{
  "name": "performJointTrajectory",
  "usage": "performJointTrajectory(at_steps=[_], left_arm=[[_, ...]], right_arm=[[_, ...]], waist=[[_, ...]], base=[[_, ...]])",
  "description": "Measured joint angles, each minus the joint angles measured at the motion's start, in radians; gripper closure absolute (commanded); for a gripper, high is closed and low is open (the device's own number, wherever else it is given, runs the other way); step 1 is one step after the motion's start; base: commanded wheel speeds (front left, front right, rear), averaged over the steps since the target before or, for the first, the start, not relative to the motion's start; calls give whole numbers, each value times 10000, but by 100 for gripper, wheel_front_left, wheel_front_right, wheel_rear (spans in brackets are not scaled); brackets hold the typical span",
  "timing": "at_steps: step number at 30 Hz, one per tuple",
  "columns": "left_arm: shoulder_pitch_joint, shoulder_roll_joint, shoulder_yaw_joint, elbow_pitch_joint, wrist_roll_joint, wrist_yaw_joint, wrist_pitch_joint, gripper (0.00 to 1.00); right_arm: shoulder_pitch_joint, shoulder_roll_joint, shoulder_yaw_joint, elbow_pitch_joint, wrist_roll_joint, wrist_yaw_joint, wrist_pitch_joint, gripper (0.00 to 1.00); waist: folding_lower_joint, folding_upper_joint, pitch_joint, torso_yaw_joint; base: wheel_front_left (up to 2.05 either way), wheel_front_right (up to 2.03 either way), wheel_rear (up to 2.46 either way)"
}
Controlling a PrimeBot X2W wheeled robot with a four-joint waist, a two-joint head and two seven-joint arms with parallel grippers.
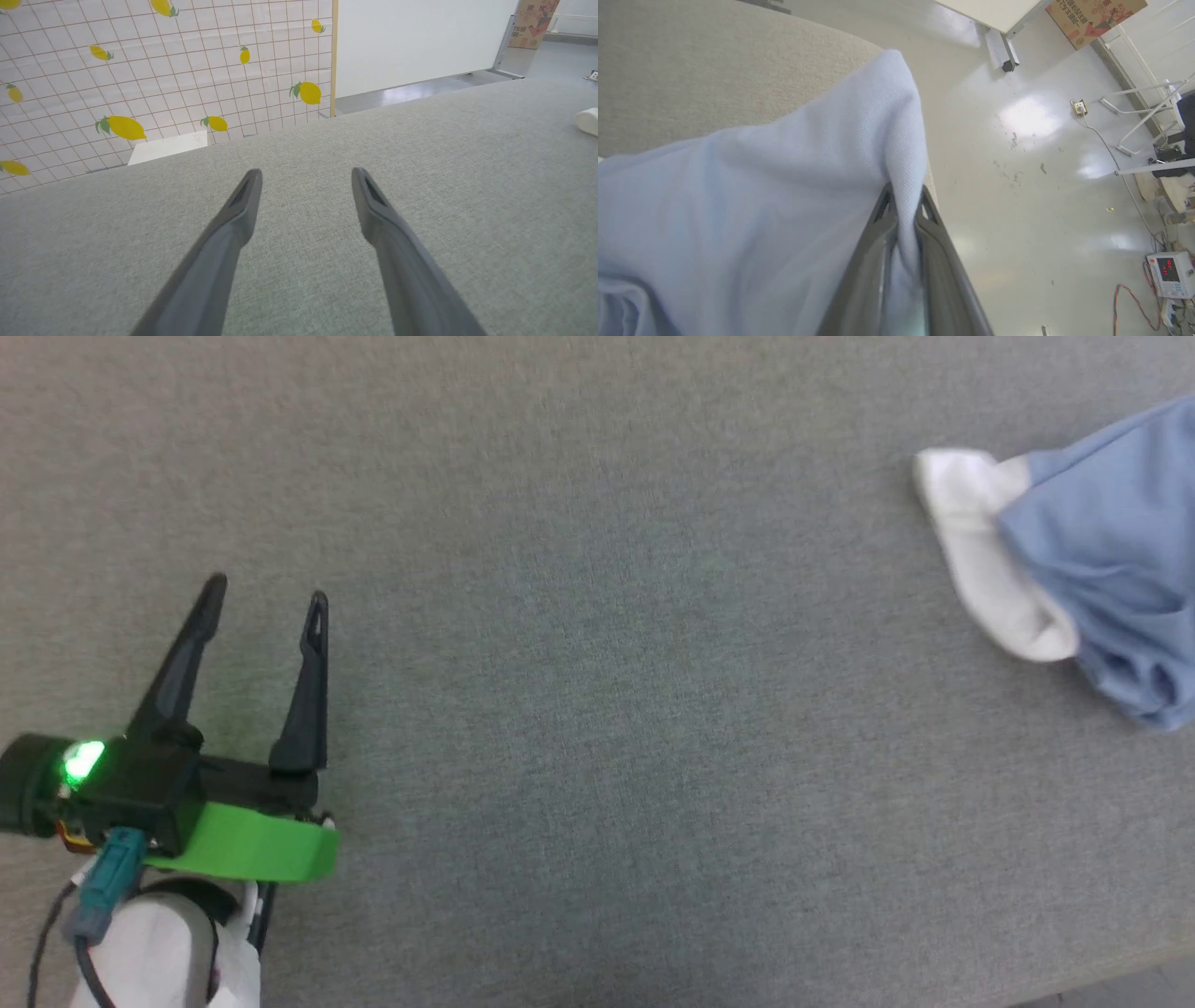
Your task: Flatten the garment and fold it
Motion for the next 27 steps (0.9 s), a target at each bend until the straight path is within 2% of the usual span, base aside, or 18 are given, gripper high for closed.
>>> performJointTrajectory(at_steps=[5,18,19,20,21,27], left_arm=[[-307,201,10,-320,146,0,211,0],[-629,512,10,-901,382,8,602,0],[-656,520,12,-924,382,13,610,0],[-681,523,6,-932,382,15,612,0],[-688,525,0,-932,382,21,614,0],[-695,523,-40,-800,382,61,583,0]], right_arm=[[-118,-192,-418,500,-272,0,-382,100],[-892,142,-972,2470,-934,0,-1421,100],[-971,155,-980,2629,-978,0,-1482,73],[-1034,165,-980,2777,-1026,0,-1561,50],[-1084,173,-976,2884,-1051,0,-1618,2],[-1356,215,-922,3687,-1302,0,-1952,0]], waist=[[0,0,676,-66],[0,0,1870,-58],[0,0,1911,-58],[0,0,1941,-58],[0,0,1957,-60],[0,0,1842,-76]], base=[[0,0,0],[0,0,0],[0,0,0],[0,0,0],[0,0,0],[0,0,0]])
